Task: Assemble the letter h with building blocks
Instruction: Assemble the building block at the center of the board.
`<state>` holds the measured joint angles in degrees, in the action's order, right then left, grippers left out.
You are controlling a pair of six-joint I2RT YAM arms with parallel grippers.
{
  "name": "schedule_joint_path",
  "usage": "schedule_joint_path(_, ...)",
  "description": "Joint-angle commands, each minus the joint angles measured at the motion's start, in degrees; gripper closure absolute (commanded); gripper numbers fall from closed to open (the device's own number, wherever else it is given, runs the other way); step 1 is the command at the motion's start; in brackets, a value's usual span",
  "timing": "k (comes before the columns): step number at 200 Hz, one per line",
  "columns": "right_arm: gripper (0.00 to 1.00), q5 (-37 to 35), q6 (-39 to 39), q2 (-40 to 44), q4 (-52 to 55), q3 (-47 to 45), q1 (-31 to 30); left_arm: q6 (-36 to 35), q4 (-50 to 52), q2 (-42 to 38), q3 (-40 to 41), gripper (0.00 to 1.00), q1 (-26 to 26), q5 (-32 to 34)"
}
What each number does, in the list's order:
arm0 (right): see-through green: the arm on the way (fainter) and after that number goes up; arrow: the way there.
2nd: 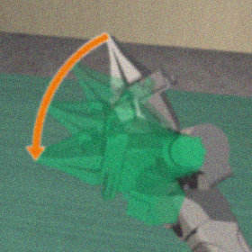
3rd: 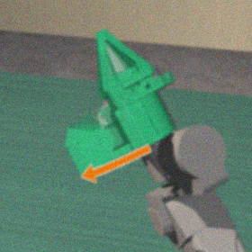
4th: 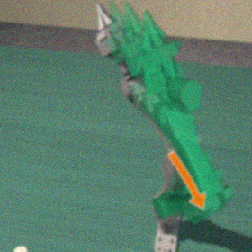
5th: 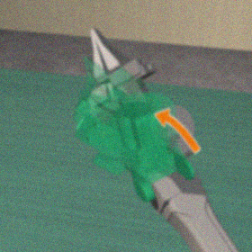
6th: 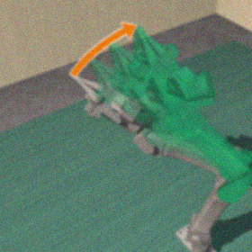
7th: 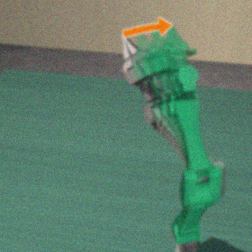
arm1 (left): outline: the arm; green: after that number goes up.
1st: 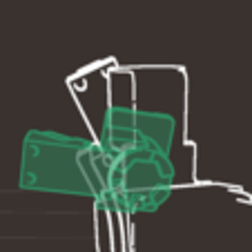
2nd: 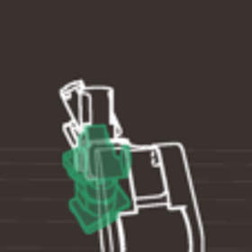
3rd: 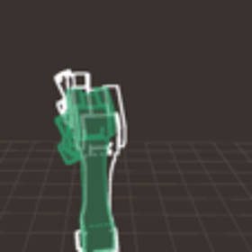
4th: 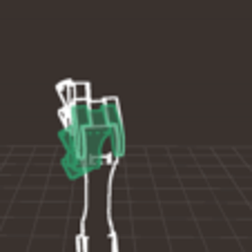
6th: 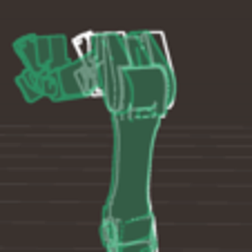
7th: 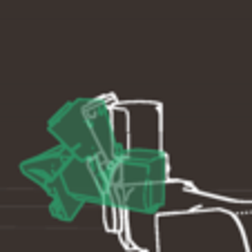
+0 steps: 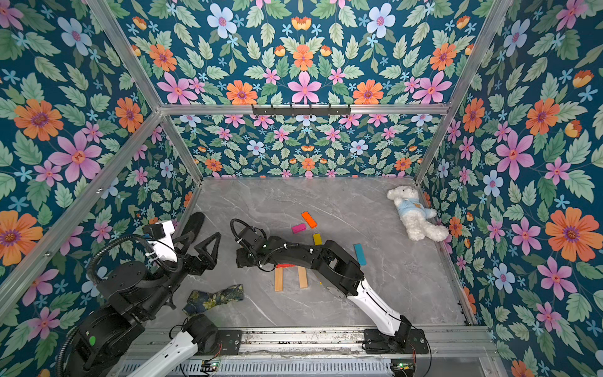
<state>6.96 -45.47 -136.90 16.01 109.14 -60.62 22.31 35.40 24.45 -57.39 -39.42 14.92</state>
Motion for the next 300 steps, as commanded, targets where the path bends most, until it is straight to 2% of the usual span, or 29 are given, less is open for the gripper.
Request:
schedule_joint_path(1,0.39,-0.06,-1.54,-1.44,0.08,1.78,0.05,-0.92,-0.50,0.07,-0.19,0.01,0.04,0.94)
schedule_joint_path(126,0.38,0.31,-2.00,-3.78,0.60,5.03,1.19,-1.28,-0.02,-0.11,0.17,0.01,0.04,1.84)
schedule_joint_path(142,0.37,0.21,-1.50,-1.26,-0.12,3.05,1.06,-1.15,0.09,-0.17,0.08,0.01,0.04,1.65)
schedule_joint_path(166,0.36,-3.26,1.29,7.73,-1.78,-4.46,1.59,-0.95,0.02,-0.37,0.06,0.01,0.04,0.89)
schedule_joint_path(200,0.36,-7.44,8.84,16.96,8.77,-10.74,7.79,-0.93,-0.68,-0.49,1.54,0.01,0.04,0.86)
schedule_joint_path(217,0.34,-10.41,12.35,19.32,15.75,-12.33,12.23,-0.86,-0.77,-0.48,2.19,0.01,0.04,0.81)
schedule_joint_path(228,0.33,-11.44,15.91,20.74,16.41,-14.46,15.14,-0.85,-0.77,-0.51,2.43,0.01,0.04,1.10)
schedule_joint_path(248,0.30,-13.62,21.53,19.38,20.26,-13.38,18.78,-0.63,-0.92,-0.44,2.80,0.00,0.04,1.66)
schedule_joint_path(274,0.28,-14.15,24.60,15.17,23.60,-9.34,21.18,-0.20,-1.11,0.07,3.41,0.01,0.09,2.06)
schedule_joint_path(300,0.25,-9.00,25.76,13.27,21.66,-8.98,23.54,0.85,-1.38,0.31,4.20,0.01,0.04,2.64)
